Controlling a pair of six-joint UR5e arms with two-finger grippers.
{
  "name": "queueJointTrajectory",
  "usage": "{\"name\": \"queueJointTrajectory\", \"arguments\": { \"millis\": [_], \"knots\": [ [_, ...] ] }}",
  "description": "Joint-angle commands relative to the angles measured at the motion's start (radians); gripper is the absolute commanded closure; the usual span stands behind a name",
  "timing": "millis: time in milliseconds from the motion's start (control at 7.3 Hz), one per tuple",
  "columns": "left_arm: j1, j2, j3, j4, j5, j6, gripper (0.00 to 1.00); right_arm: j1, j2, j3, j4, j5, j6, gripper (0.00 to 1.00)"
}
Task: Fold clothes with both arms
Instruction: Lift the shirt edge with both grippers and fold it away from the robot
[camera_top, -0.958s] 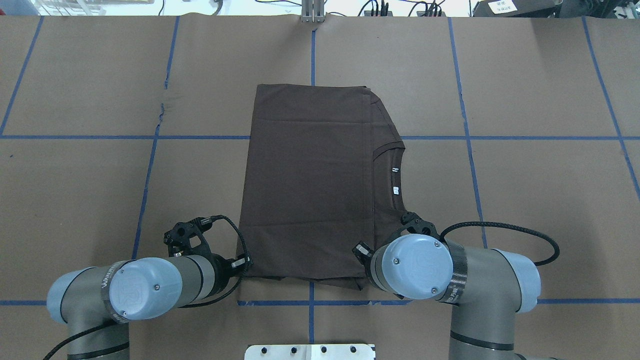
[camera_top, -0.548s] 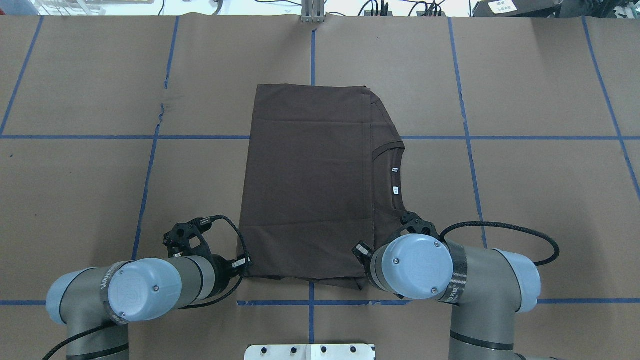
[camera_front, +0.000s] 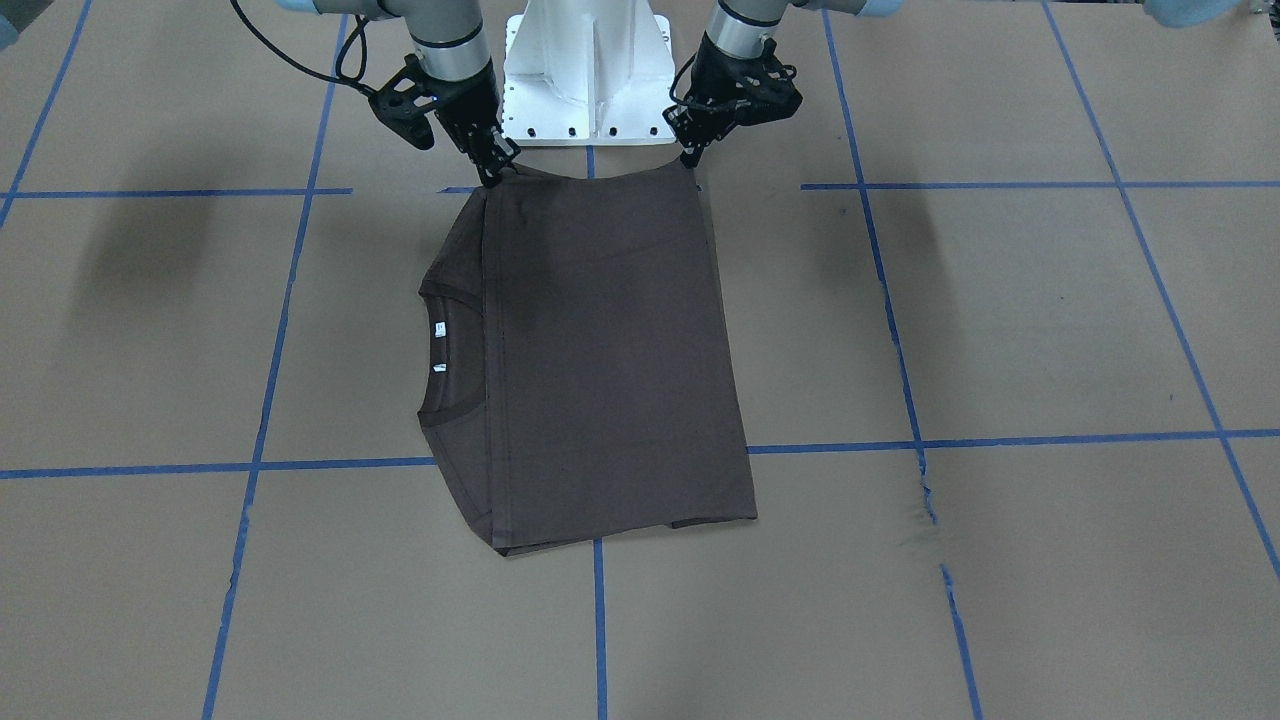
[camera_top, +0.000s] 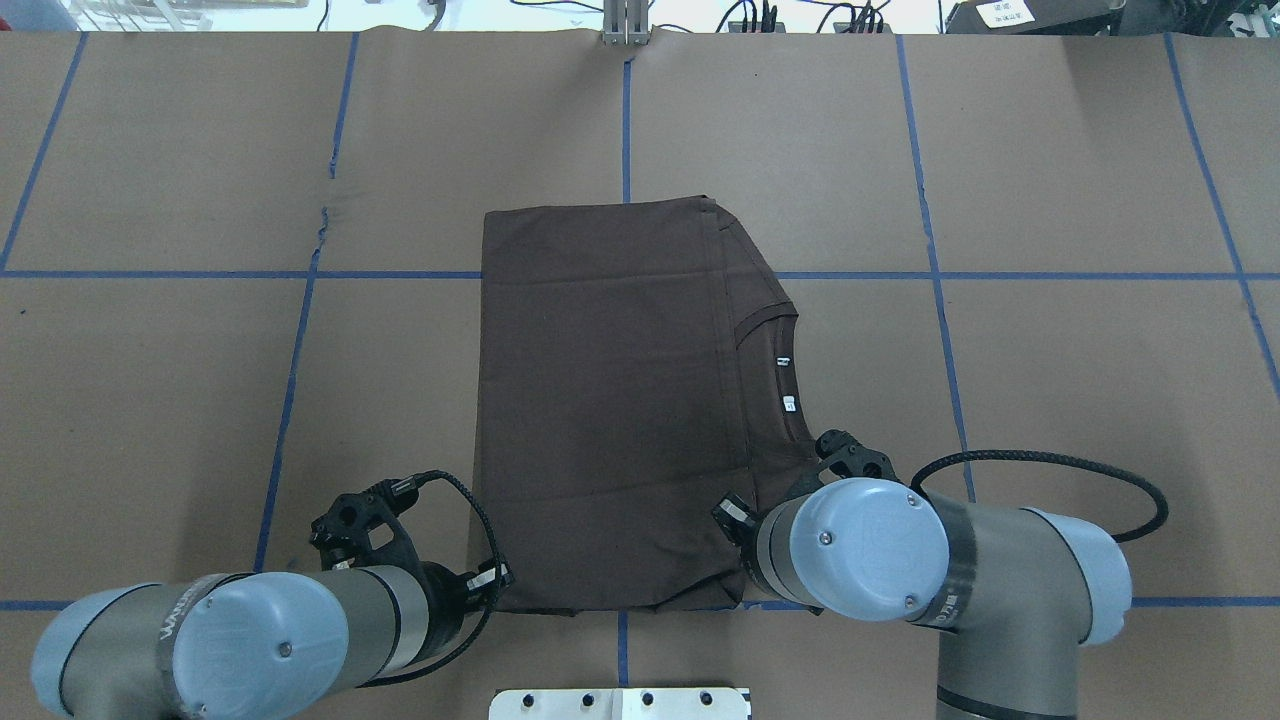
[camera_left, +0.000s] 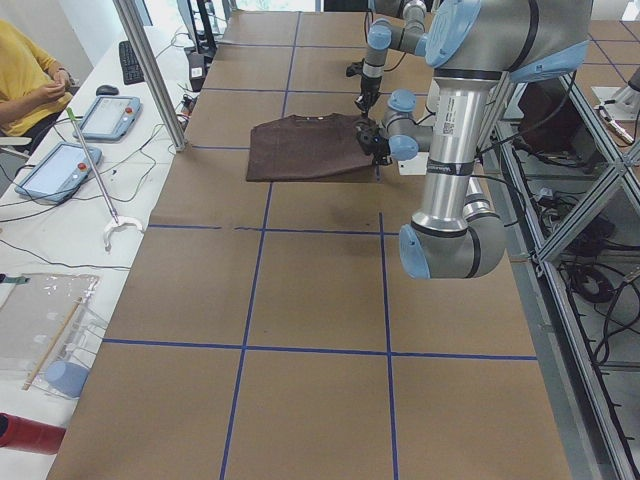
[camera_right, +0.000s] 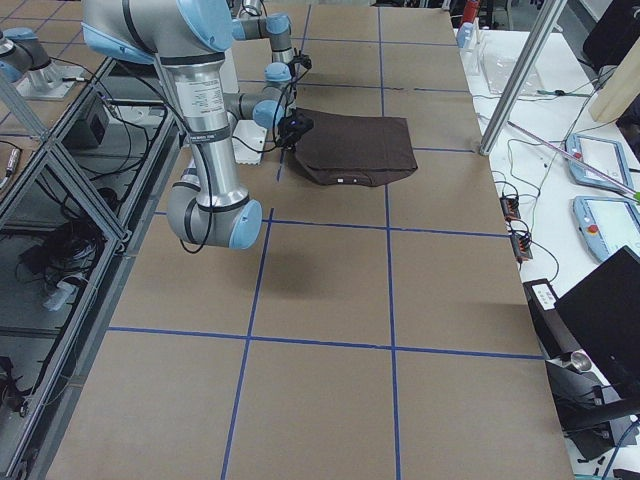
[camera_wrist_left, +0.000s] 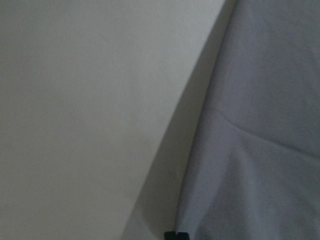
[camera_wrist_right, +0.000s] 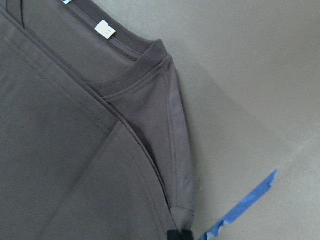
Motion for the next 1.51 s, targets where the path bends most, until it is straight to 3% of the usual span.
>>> {"name": "queueJointTrajectory", "arguments": {
  "millis": [0, 137, 548, 958, 1232, 1369],
  "knots": [
    [0.049, -0.018, -0.123, 0.125, -0.006, -0.132, 1.00, 0.013, 0.009, 0.184, -0.185, 0.042, -0.001, 1.00],
    [0.025, -0.026, -0.125, 0.128, -0.006, -0.075, 1.00, 0.056, 0.032, 0.168, -0.184, 0.064, -0.004, 1.00],
    [-0.203, -0.074, -0.076, 0.129, -0.040, 0.194, 1.00, 0.295, 0.180, -0.031, -0.162, 0.144, -0.123, 1.00],
    [-0.398, -0.201, 0.142, 0.092, -0.040, 0.367, 1.00, 0.413, 0.286, -0.307, 0.008, 0.188, -0.148, 1.00],
    [-0.449, -0.213, 0.348, -0.123, -0.035, 0.433, 1.00, 0.482, 0.364, -0.592, 0.215, 0.237, -0.172, 1.00],
    [-0.487, -0.238, 0.538, -0.287, -0.034, 0.494, 0.92, 0.517, 0.427, -0.791, 0.352, 0.251, -0.238, 0.54]
  ]
}}
